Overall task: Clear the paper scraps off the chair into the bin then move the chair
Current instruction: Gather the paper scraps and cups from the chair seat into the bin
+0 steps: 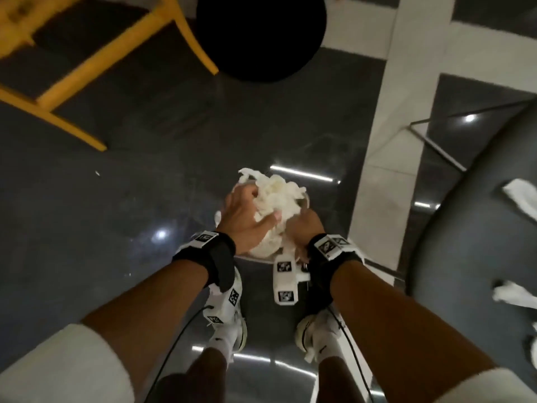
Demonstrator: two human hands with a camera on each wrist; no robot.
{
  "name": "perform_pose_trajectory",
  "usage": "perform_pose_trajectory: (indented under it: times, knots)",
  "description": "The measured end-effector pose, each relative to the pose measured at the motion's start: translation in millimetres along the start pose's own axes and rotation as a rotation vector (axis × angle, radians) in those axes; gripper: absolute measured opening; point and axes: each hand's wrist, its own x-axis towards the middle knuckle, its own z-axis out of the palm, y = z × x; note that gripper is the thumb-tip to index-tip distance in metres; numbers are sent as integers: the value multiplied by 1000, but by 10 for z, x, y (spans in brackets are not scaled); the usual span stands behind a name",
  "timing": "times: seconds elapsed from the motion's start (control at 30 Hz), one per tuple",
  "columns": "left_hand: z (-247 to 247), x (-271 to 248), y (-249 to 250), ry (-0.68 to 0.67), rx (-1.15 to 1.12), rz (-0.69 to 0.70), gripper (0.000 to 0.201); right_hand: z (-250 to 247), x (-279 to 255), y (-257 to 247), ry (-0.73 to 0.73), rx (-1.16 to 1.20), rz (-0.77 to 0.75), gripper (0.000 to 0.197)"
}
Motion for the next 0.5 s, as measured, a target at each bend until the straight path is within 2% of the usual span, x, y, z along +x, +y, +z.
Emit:
perform_pose_trajectory:
  times: [0.07,0.13,0.23,0.3,0.37,0.43,0.5]
  knots:
    - [104,73,-225,-60,-17,-3,74,153,241,97,63,122,-6,45]
    - [201,179,-398,-125,16,43,76,252,349,46,24,63,-20,44]
    - [358,370,-600,-229,301,175,67,295,429,22,-85,-432,3,45]
    - [483,469,-686,-373,421,174,69,286,493,124,-116,-739,-17,44]
    - [548,525,-667,-515,466,133,77,275,508,199,-132,-888,-56,39]
    - [522,557,-550,-525,480,100,80,220,420,172,-101,-865,-54,37]
    - [433,594,-388,-483,513,75,75,102,320,99,-33,-757,-35,40]
